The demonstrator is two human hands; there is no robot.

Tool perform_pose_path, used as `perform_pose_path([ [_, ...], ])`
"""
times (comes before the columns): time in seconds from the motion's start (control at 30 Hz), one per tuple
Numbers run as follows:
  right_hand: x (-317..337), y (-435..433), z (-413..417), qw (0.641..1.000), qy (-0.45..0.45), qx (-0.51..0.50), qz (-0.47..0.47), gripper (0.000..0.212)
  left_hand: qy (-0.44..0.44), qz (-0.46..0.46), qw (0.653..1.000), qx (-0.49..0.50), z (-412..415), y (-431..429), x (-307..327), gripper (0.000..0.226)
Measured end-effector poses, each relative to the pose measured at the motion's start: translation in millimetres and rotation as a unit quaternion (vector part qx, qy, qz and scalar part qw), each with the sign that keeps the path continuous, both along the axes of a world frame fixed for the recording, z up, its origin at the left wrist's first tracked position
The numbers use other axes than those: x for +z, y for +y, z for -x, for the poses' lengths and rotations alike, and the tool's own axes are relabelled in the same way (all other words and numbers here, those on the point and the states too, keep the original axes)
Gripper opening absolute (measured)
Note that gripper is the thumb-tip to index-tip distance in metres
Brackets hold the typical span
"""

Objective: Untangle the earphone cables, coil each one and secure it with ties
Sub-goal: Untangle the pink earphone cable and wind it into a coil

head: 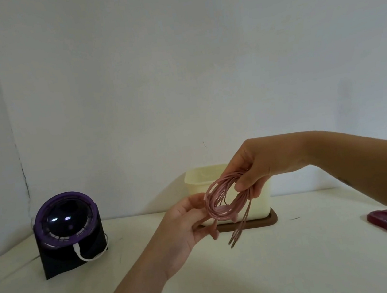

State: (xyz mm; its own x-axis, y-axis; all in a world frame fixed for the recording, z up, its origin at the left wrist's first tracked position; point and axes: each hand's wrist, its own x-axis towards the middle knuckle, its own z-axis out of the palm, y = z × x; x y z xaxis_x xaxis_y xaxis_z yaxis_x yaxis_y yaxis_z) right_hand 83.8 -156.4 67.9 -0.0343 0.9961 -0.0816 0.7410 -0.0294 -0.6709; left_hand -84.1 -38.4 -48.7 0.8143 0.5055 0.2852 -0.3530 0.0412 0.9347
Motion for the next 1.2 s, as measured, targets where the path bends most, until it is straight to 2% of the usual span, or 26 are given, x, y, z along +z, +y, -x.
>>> perform_pose_path([
  [0.07,-3,0,-2,1.000,0.011,-0.003,-0.001,0.030,0.017,-0.022,1.000,-0.009,3,-1,-2,0.038],
  [0.23,-7,0,-2,0.999,0.036,-0.004,0.002,0.030,0.083,-0.112,0.990,-0.026,4,-4,-7,0.038],
  [0.4,-8,-1,-2,0.998,0.061,-0.006,0.000,0.029,0.101,-0.177,0.979,-0.015,-1,-7,-13,0.027],
  [0.53,-9,-2,-4,0.997,0.070,-0.012,-0.001,0.031,0.085,-0.136,0.986,-0.032,-5,-8,-14,0.007],
  [0.7,-10,-2,-3,0.996,0.087,-0.010,-0.001,0.030,0.085,0.015,0.994,-0.073,-7,-10,-15,0.015],
  [0.87,-10,-2,-2,0.997,0.079,-0.004,0.002,0.031,0.069,0.060,0.992,-0.087,-7,-7,-14,0.004],
  [0.97,-9,-4,-4,0.999,0.051,-0.005,0.006,0.032,0.041,0.101,0.992,-0.068,-5,1,-10,0.015],
  [1.03,-8,-5,-5,0.999,0.034,-0.008,0.006,0.032,0.058,0.056,0.994,-0.067,-1,6,-8,0.023],
  [1.1,-6,-5,-4,1.000,0.016,-0.007,0.008,0.031,0.109,-0.048,0.991,-0.065,5,10,-3,0.027],
  [1.2,-4,-2,2,1.000,-0.013,-0.003,0.011,0.030,0.159,-0.200,0.964,-0.076,11,10,11,0.036],
])
